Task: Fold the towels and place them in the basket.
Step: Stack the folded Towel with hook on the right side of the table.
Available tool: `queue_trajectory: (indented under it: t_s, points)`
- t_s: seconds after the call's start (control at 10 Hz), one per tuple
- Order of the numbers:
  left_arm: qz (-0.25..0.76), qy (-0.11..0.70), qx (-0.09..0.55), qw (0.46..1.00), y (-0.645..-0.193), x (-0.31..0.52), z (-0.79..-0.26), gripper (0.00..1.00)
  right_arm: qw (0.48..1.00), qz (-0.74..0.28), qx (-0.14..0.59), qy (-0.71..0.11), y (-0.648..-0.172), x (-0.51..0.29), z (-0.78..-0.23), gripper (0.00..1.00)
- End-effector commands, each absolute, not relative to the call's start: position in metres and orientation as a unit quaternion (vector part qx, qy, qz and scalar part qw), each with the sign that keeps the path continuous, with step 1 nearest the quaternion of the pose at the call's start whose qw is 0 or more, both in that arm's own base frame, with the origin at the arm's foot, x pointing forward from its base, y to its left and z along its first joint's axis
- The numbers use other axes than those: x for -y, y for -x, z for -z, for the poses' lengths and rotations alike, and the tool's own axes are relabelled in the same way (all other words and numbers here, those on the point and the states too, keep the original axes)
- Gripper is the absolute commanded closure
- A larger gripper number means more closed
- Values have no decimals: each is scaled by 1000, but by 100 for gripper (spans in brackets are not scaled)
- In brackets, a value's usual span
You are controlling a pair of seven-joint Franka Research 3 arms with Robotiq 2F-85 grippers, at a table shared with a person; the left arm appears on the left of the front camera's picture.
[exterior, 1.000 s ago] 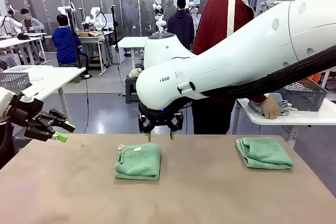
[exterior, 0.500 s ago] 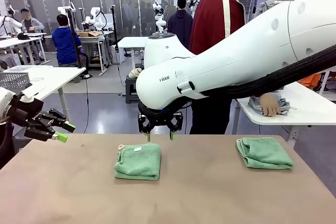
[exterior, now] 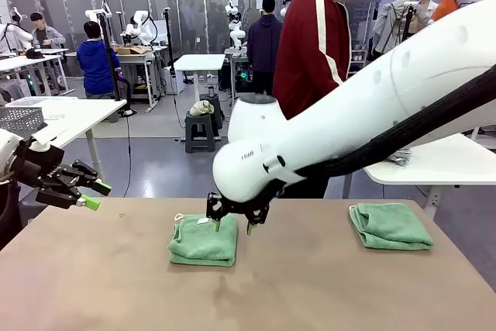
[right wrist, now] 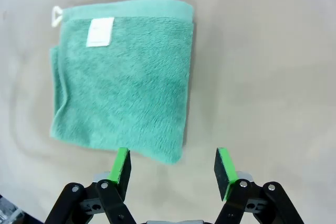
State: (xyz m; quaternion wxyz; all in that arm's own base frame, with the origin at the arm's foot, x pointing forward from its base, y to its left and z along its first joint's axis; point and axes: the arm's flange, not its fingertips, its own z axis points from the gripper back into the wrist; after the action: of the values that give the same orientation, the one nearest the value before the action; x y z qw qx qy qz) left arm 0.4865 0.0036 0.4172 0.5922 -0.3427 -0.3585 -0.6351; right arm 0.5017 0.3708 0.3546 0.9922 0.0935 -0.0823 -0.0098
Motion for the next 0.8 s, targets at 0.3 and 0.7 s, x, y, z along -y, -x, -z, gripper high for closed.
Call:
queue_trajectory:
  t_s: [0.3, 0.7]
  points:
    - [634, 343, 361, 591, -483, -4, -419, 41, 975, 25, 158, -153, -509, -358, -311, 19]
    - [634, 343, 361, 591, -483, -4, -419, 41, 975, 22, 143, -169, -522, -359, -301, 19]
